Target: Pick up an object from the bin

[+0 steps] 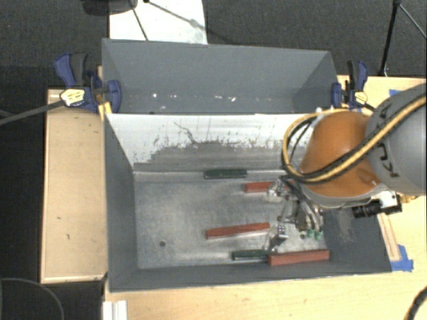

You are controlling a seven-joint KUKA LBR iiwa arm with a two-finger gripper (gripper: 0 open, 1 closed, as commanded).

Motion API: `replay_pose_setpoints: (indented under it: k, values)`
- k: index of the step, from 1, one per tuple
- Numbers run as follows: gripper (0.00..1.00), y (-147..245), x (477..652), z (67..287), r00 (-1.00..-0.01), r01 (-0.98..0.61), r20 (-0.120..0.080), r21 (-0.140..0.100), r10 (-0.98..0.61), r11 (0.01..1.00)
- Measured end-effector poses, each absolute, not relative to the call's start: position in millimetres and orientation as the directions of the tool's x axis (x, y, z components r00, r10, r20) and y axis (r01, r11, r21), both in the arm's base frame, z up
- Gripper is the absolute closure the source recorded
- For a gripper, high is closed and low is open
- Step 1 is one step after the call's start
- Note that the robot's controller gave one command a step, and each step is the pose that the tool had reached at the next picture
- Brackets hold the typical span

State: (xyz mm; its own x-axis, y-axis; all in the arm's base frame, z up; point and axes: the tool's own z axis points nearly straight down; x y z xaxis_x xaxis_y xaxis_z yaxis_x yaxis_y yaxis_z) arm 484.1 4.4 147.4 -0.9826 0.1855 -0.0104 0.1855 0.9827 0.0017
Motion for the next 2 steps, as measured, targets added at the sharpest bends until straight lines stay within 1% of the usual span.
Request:
replay_pose_setpoints:
  k: [1,2]
  values:
    - [1.00,18.8,494.4,74.8,-0.985,-0.169,0.015,0.000,-0.169,0.986]
    - [1.00,18.7,494.4,74.7,-0.986,-0.169,0.015,0.000,-0.169,0.986]
